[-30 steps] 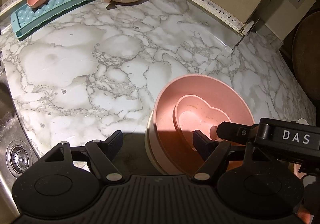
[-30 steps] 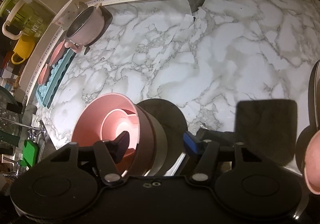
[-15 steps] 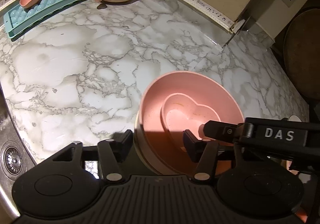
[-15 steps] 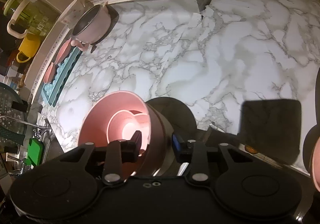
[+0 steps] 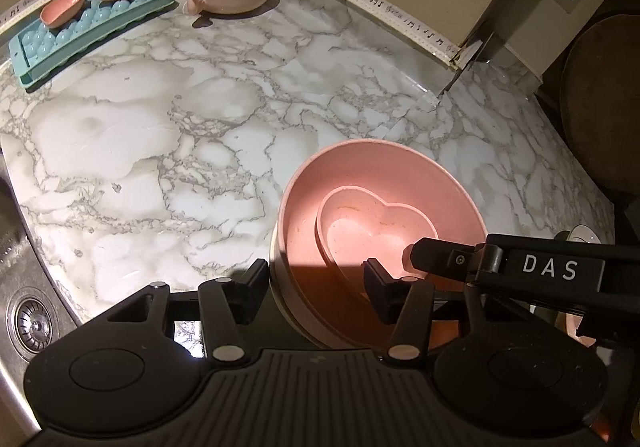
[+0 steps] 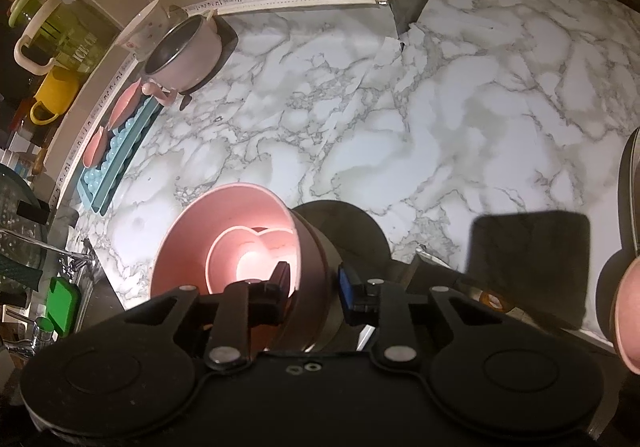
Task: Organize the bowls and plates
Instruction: 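Lift the nested pink bowls with both grippers and carry them to the plate stack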
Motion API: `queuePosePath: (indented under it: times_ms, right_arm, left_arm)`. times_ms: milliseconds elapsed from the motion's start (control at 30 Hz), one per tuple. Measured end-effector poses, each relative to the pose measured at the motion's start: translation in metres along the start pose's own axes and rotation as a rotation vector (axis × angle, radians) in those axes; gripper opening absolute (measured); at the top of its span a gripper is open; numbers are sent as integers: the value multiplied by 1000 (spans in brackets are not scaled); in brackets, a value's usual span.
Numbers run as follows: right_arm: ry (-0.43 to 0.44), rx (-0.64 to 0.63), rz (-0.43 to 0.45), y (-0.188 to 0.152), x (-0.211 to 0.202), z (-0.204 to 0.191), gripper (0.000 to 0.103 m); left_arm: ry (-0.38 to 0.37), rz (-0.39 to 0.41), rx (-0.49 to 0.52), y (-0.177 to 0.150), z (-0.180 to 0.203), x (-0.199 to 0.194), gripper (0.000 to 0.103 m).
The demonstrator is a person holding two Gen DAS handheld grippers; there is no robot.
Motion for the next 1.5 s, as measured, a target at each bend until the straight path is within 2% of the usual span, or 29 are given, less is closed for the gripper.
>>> queuePosePath:
  times_ms: [400,800,1200,1500]
  right_arm:
    - [-4,3,80,-5,-38,-4,23]
    - [-30,63,189,-12,-84,17,22]
    - [-77,179,263,-18,-127,76,22]
    - [-101,275,299,-26,-156,135,22]
  left_arm:
    - [-14,43,93,2,25,-36,52]
    - [-39,75,250,6,84,-60,52]
    - [-94,38,397,6,168,-47,52]
    - [-120,7,495,-11,236,-31,52]
Point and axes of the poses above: each gripper's, at about its wrist camera, not at the fingertips, and x roughly the way its jaws point, z to its right, y to its top, the point moved 5 cm from there along x, roughly the way its jaws point, and after that the axes turned 14 degrees about -z, right-handed, at the moved point
